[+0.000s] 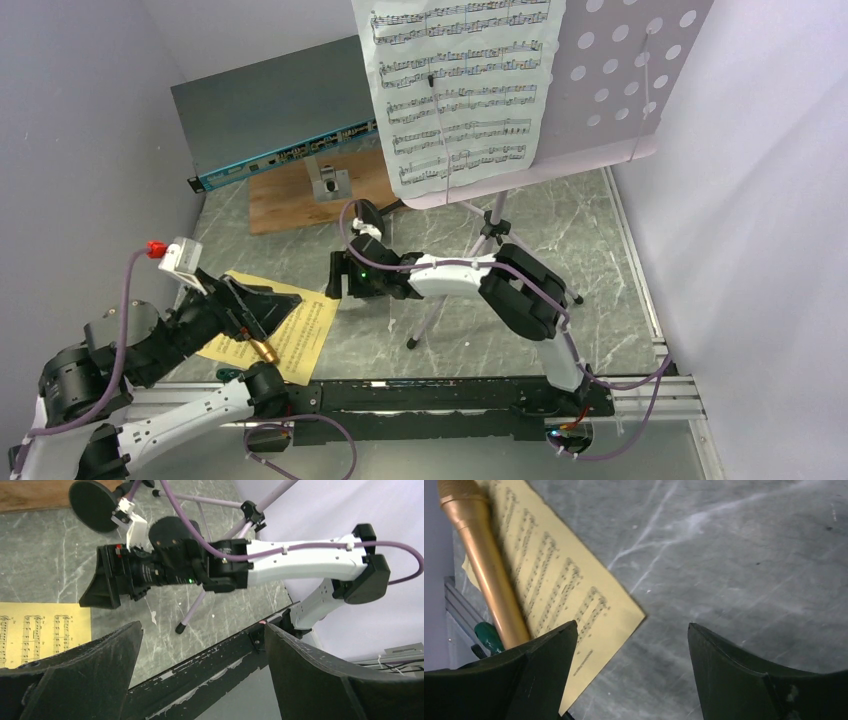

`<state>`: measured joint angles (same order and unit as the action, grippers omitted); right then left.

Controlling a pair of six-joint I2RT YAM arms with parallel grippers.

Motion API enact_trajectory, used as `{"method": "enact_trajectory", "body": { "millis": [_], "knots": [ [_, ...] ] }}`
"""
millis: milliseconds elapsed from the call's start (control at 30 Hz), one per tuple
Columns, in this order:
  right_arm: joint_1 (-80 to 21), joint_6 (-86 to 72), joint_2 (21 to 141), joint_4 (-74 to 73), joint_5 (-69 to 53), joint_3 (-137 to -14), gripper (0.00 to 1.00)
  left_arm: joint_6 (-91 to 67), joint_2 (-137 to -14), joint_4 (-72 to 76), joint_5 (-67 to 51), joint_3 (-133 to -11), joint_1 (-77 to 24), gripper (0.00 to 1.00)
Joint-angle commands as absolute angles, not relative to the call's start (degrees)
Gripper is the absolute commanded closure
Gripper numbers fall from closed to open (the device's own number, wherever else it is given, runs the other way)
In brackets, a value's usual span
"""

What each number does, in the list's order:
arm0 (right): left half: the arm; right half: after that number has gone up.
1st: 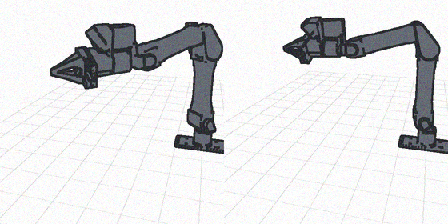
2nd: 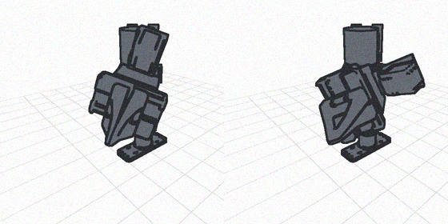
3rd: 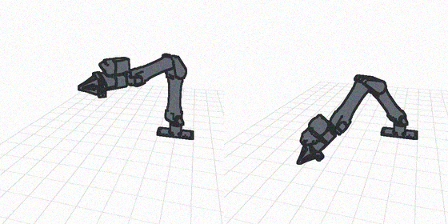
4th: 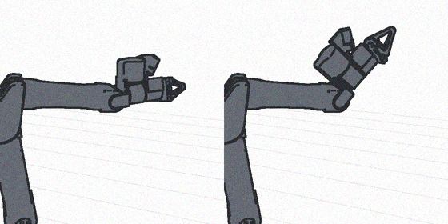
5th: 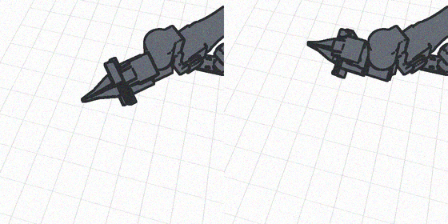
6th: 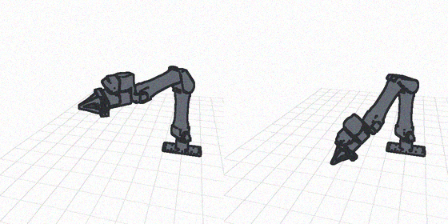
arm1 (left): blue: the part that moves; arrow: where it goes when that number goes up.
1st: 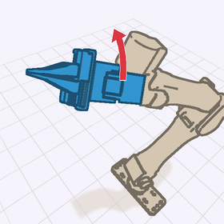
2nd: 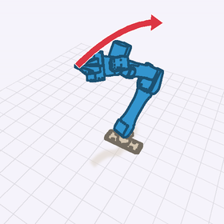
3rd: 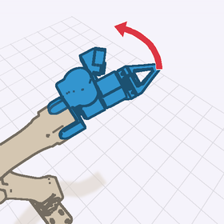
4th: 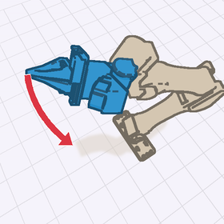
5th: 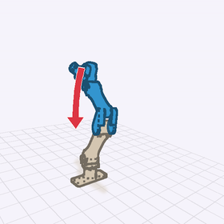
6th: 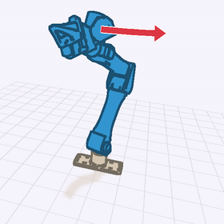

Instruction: Set up the instrument practice props

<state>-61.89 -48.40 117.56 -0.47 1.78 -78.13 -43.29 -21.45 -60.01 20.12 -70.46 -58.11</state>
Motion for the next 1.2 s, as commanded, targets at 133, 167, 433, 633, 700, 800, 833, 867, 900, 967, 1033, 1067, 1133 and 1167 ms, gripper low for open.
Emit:
{"method": "enact_trajectory", "body": {
  "millis": [133,167,433,633,700,800,833,867,900,967,1033,1067,1133,1167],
  "knots": [
    [-59.7,-53.9,124.6,7.6,-13.0,-79.8,0.21,-45.0,-20.3,-56.7,16.2,-66.3,-58.2,0.04],
    [-60.0,-54.6,126.0,8.5,-14.1,-80.5,0.22,-44.9,-20.3,-56.6,16.2,-66.0,-58.2,0.04],
    [-62.4,-62.6,130.4,18.2,-23.0,-81.4,0.36,-44.6,-20.3,-57.5,16.7,-66.9,-58.2,0.03],
    [-62.8,-66.5,129.6,26.9,-27.0,-79.3,0.39,-44.3,-20.0,-56.2,16.8,-66.0,-58.2,0.03],
    [-62.9,-66.3,129.3,27.8,-26.8,-78.8,0.39,-43.9,-20.5,-55.4,16.6,-65.8,-58.3,0.03],
    [-62.5,-68.4,128.4,31.0,-27.4,-76.6,0.36,-43.8,-21.6,-55.0,16.3,-66.1,-58.3,0.02],
    [-62.3,-69.2,128.0,31.8,-27.7,-76.0,0.34,-43.8,-21.9,-55.0,16.0,-66.2,-58.2,0.02],
    [-62.0,-69.7,127.4,32.7,-27.8,-75.2,0.32,-43.9,-22.1,-55.0,15.9,-66.3,-58.2,0.02],
    [-61.9,-70.4,126.9,33.6,-27.9,-74.6,0.31,-43.9,-22.3,-55.0,15.8,-66.4,-58.2,0.02],
    [-60.8,-71.2,126.5,35.1,-28.7,-74.5,0.29,-44.0,-22.3,-55.1,15.9,-66.1,-58.2,0.02],
    [-60.0,-70.2,127.5,33.0,-29.7,-76.8,0.30,-44.0,-22.2,-54.5,15.9,-65.8,-58.2,0.02],
    [-59.7,-69.7,128.2,31.4,-30.3,-78.1,0.31,-43.9,-22.3,-54.0,15.8,-65.6,-58.3,0.02],
    [-59.6,-69.4,129.3,30.9,-31.9,-79.6,0.37,-43.6,-22.7,-53.2,15.5,-65.6,-58.2,0.02],
    [-59.9,-69.4,129.1,31.5,-32.1,-79.3,0.40,-43.5,-23.0,-53.1,15.3,-65.8,-58.2,0.02]
  ]
}}
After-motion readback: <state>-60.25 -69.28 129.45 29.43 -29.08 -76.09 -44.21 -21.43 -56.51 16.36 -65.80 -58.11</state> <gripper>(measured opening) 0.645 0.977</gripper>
